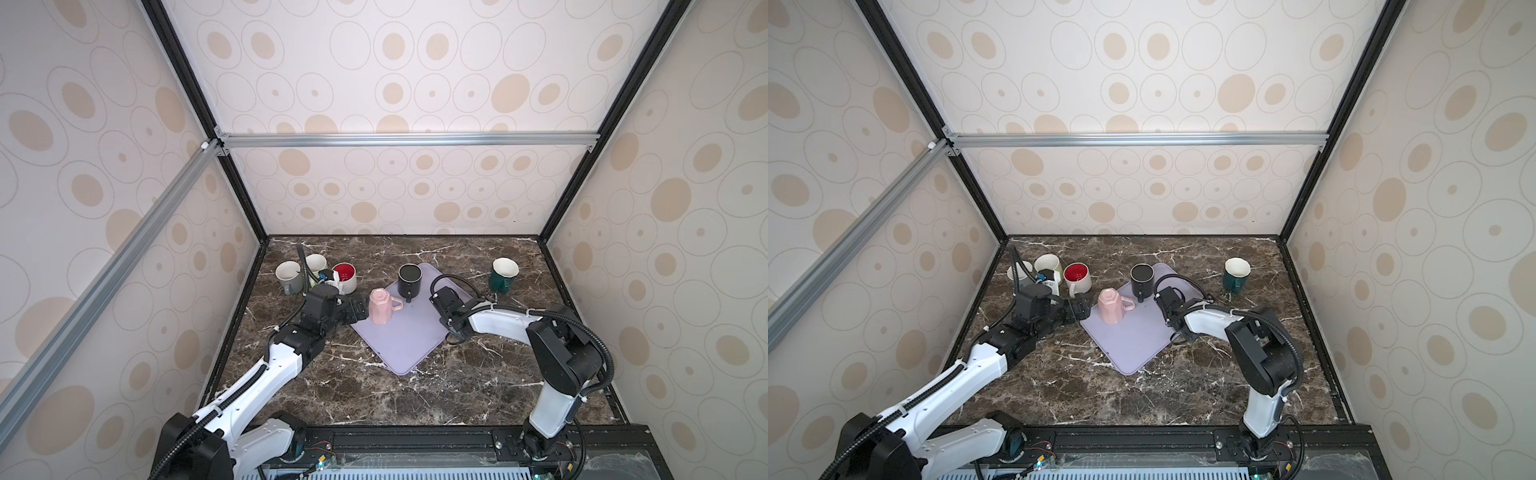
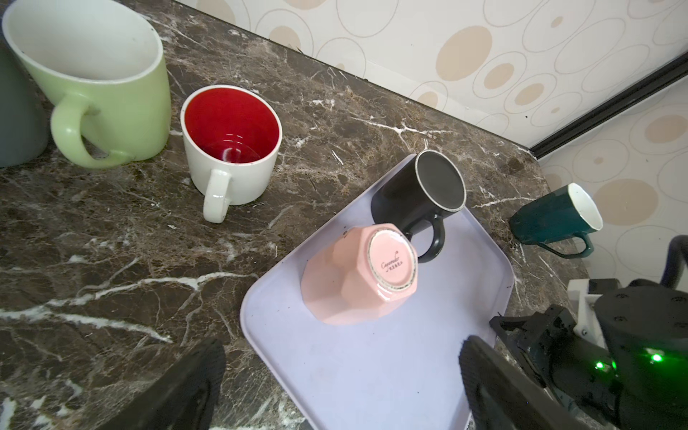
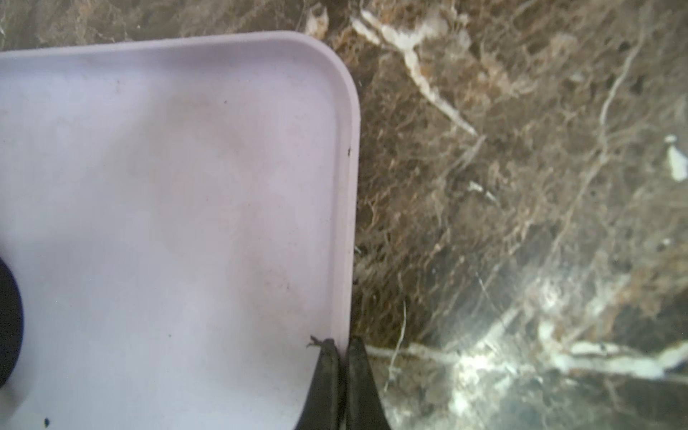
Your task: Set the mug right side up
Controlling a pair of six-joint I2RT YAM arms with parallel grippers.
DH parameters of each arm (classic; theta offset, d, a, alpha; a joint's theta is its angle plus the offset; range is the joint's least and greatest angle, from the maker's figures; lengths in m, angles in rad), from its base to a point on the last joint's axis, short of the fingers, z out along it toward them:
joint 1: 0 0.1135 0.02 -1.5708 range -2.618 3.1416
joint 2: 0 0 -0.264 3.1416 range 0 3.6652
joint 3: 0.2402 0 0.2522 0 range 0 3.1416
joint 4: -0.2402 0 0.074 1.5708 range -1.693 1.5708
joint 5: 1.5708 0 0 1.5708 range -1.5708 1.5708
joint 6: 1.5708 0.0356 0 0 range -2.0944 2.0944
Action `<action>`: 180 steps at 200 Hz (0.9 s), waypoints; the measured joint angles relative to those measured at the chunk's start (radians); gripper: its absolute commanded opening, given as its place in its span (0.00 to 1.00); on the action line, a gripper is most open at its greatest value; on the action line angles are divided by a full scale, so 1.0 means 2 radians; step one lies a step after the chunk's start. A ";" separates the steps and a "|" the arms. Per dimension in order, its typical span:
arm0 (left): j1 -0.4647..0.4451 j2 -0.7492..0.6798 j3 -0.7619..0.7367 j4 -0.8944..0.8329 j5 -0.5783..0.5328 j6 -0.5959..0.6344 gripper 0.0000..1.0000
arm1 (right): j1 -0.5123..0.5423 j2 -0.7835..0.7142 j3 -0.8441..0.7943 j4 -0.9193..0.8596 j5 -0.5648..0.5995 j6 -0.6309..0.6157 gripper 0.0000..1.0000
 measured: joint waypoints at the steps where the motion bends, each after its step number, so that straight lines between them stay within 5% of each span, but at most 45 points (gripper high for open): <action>1: 0.000 0.000 0.000 0.000 0.000 0.000 0.98 | 0.002 0.000 0.000 0.000 0.000 0.003 0.00; 65: 0.000 -0.002 -0.006 0.008 0.018 -0.007 0.98 | 0.069 -0.009 -0.019 0.002 0.022 0.115 0.00; 80: 0.000 -0.002 -0.007 0.009 0.021 -0.007 0.98 | 0.081 -0.009 -0.019 0.004 0.022 0.132 0.13; 103: 0.000 -0.002 -0.007 0.009 0.026 -0.008 0.98 | 0.092 -0.011 -0.021 0.026 0.011 0.143 0.56; 115: 0.000 -0.002 -0.007 0.009 0.028 -0.008 0.98 | 0.097 -0.017 -0.021 0.038 0.008 0.143 0.71; 180: 0.000 0.034 0.000 0.010 0.061 -0.003 0.95 | 0.115 -0.074 0.046 -0.003 -0.006 0.031 1.00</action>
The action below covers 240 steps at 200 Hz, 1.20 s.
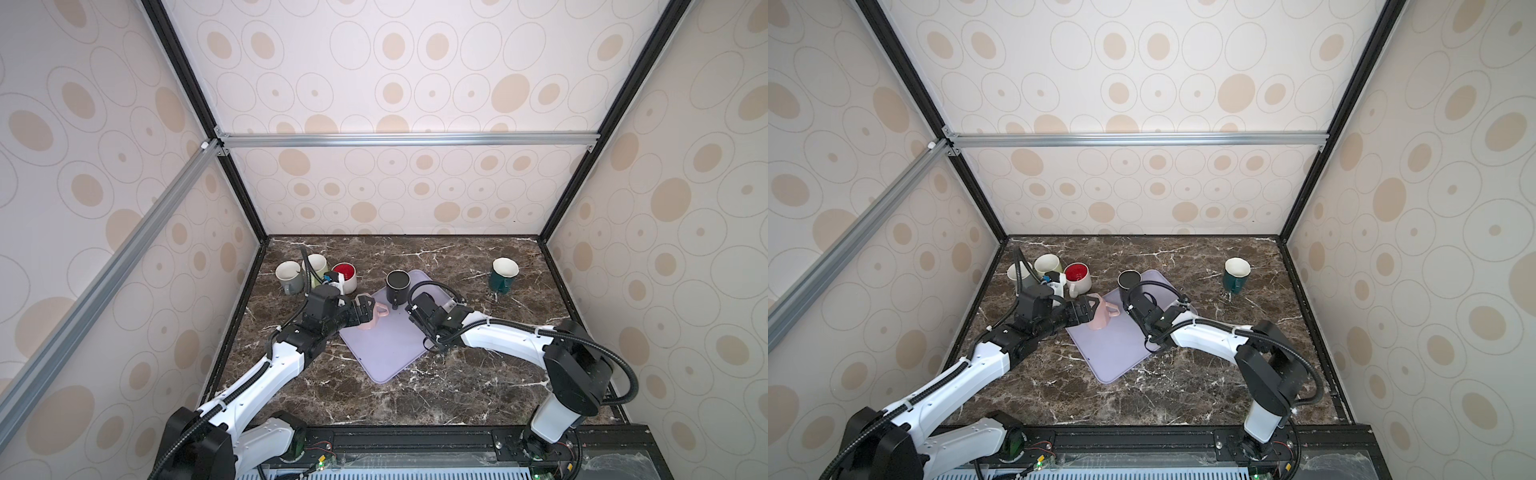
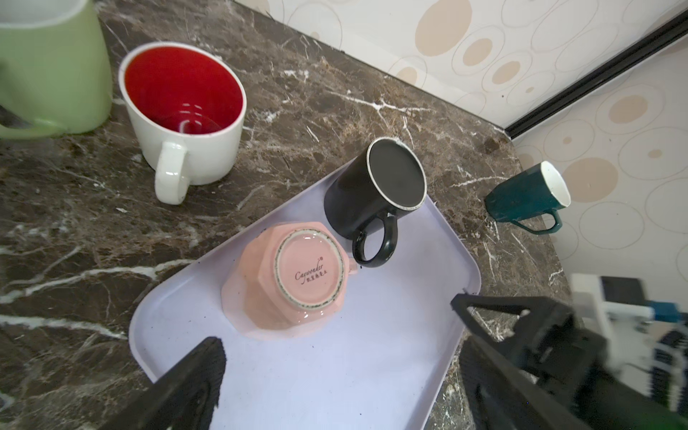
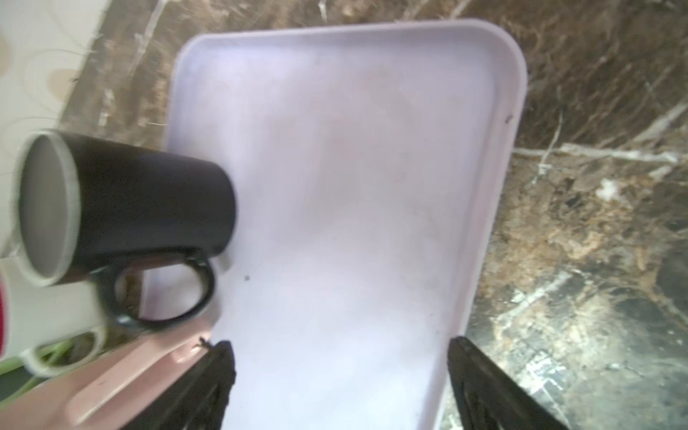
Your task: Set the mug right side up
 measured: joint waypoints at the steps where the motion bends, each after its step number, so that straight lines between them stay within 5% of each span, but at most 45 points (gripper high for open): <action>1: 0.000 0.003 0.001 0.000 0.002 0.000 0.95 | 0.000 -0.003 0.000 0.000 0.000 -0.002 1.00; 37: -0.005 0.062 0.054 -0.031 0.026 0.018 0.96 | 0.004 -0.080 -0.018 -0.022 0.012 -0.117 1.00; 63: -0.015 0.082 0.104 -0.066 0.018 0.037 0.98 | 0.004 -0.178 -0.118 -0.013 0.018 -0.204 1.00; 100: -0.038 0.132 0.205 -0.136 -0.012 0.079 0.98 | 0.002 -0.359 -0.285 0.047 -0.037 -0.295 1.00; 129: -0.059 0.186 0.276 -0.191 -0.035 0.108 0.98 | 0.002 -0.455 -0.336 0.086 -0.094 -0.345 1.00; 240: -0.116 0.395 0.473 -0.313 -0.074 0.159 0.98 | 0.002 -0.514 -0.399 0.152 -0.151 -0.405 1.00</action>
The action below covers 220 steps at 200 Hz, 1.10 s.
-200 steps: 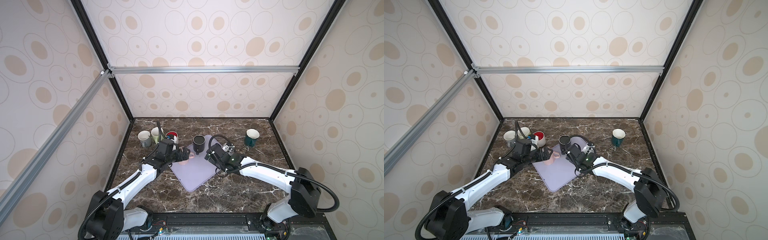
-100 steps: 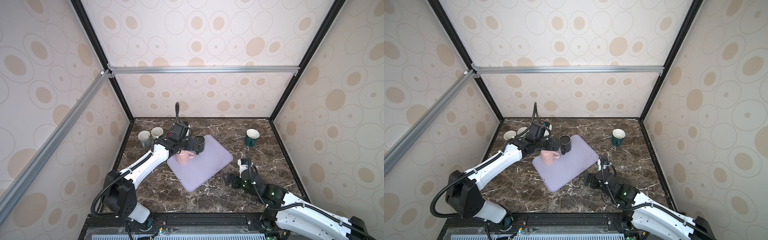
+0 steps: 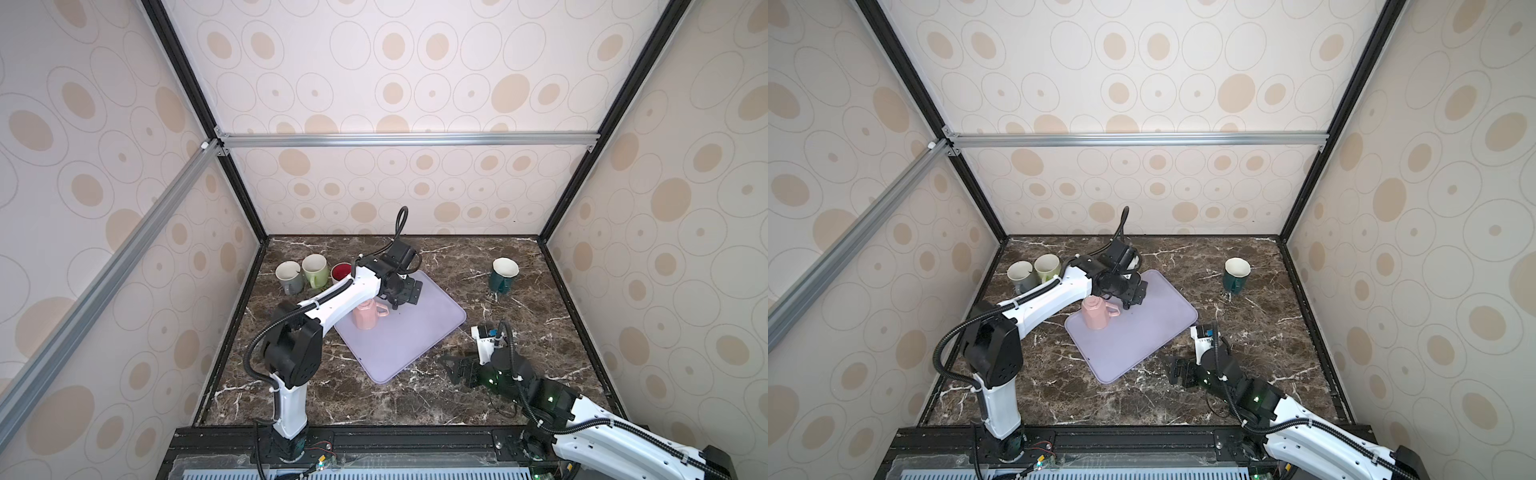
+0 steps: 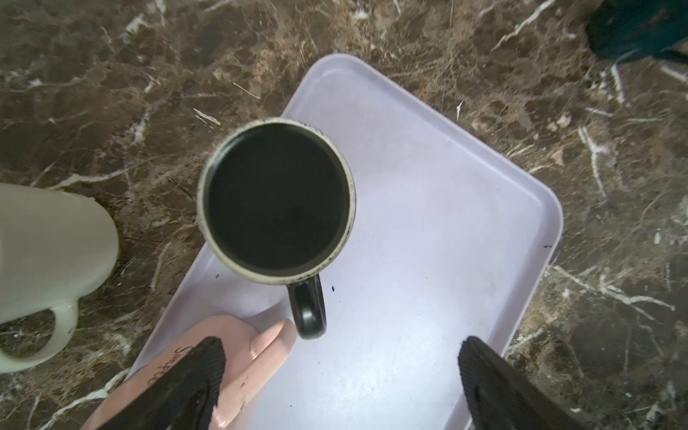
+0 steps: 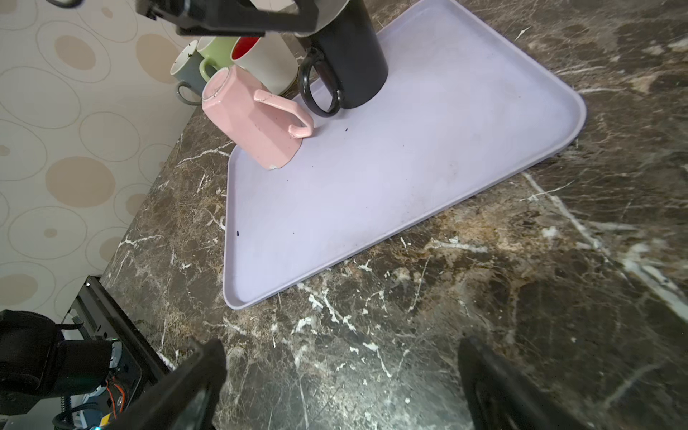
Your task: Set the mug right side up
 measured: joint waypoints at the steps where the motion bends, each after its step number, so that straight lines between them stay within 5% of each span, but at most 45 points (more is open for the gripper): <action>1: 0.000 0.002 0.002 -0.001 0.000 0.001 0.98 | 0.000 0.000 0.000 0.000 0.000 0.000 1.00; 56: 0.000 0.062 0.069 -0.028 -0.019 0.020 0.93 | 0.000 0.003 -0.017 0.026 0.034 0.000 1.00; 138: -0.001 0.067 0.074 -0.039 -0.028 0.023 0.64 | 0.000 0.024 -0.029 0.038 0.078 0.023 1.00; 220: -0.002 0.076 0.073 -0.046 -0.039 0.019 0.61 | 0.000 -0.001 -0.047 0.033 0.090 0.044 1.00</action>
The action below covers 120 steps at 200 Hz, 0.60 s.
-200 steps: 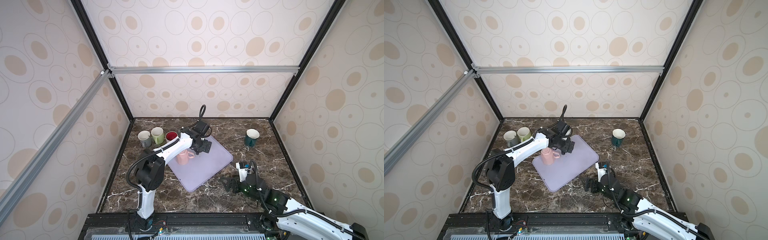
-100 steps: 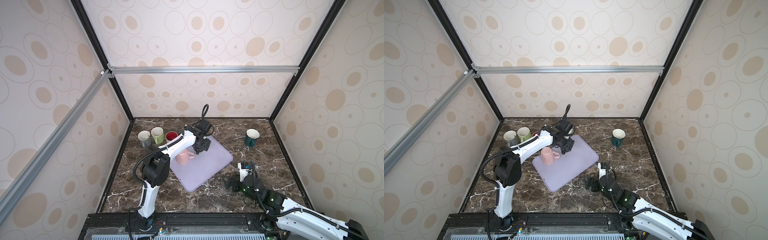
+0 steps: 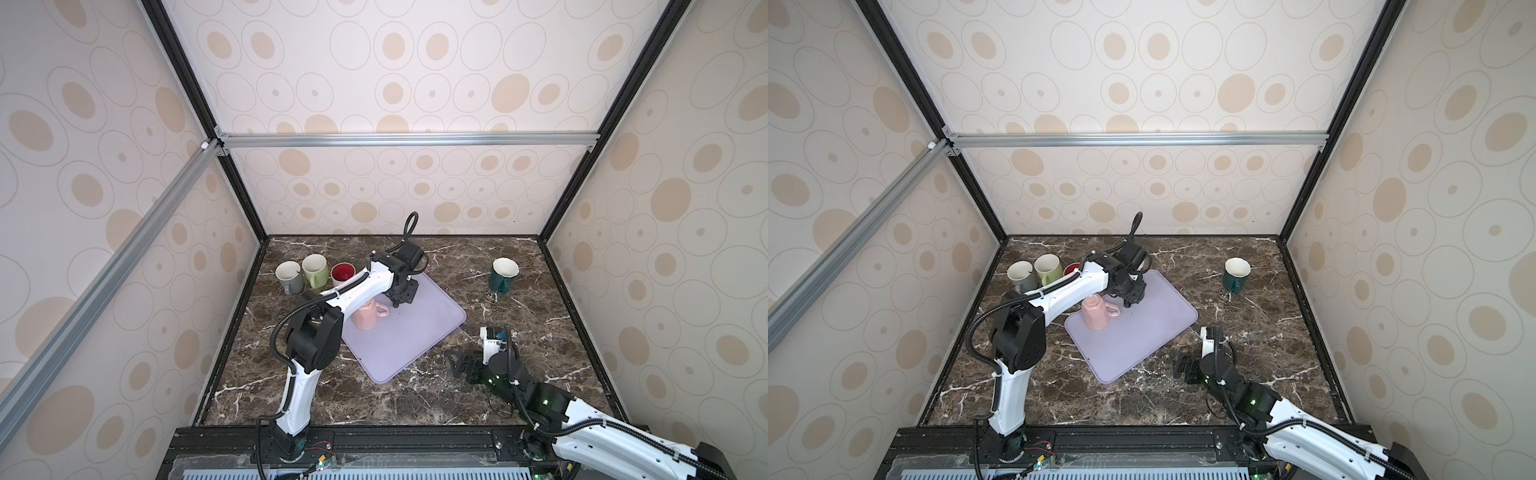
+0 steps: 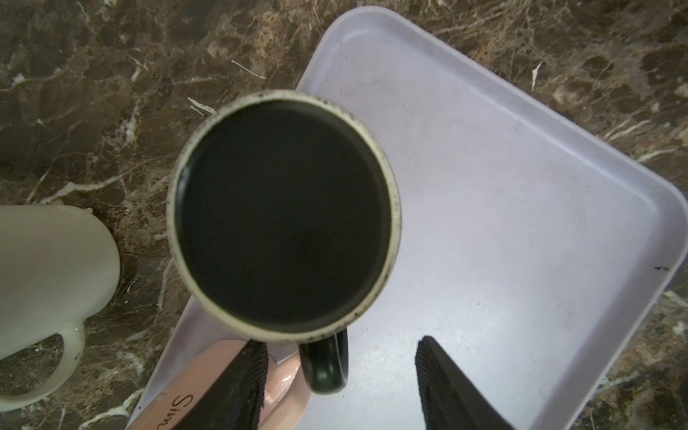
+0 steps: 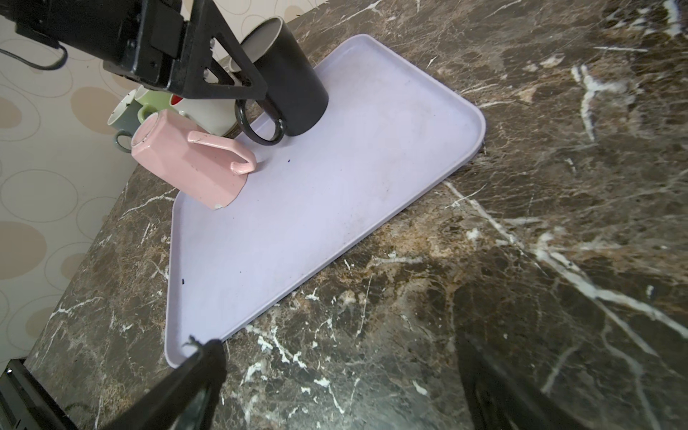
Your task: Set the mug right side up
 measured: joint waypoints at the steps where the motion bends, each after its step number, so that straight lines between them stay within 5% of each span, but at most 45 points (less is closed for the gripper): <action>1: 0.000 0.000 0.000 0.000 0.000 0.000 0.61 | 0.000 0.000 0.000 0.000 0.000 0.000 1.00; 120: -0.001 0.010 -0.001 -0.002 -0.023 -0.012 0.40 | 0.000 -0.085 -0.026 -0.037 0.012 0.022 1.00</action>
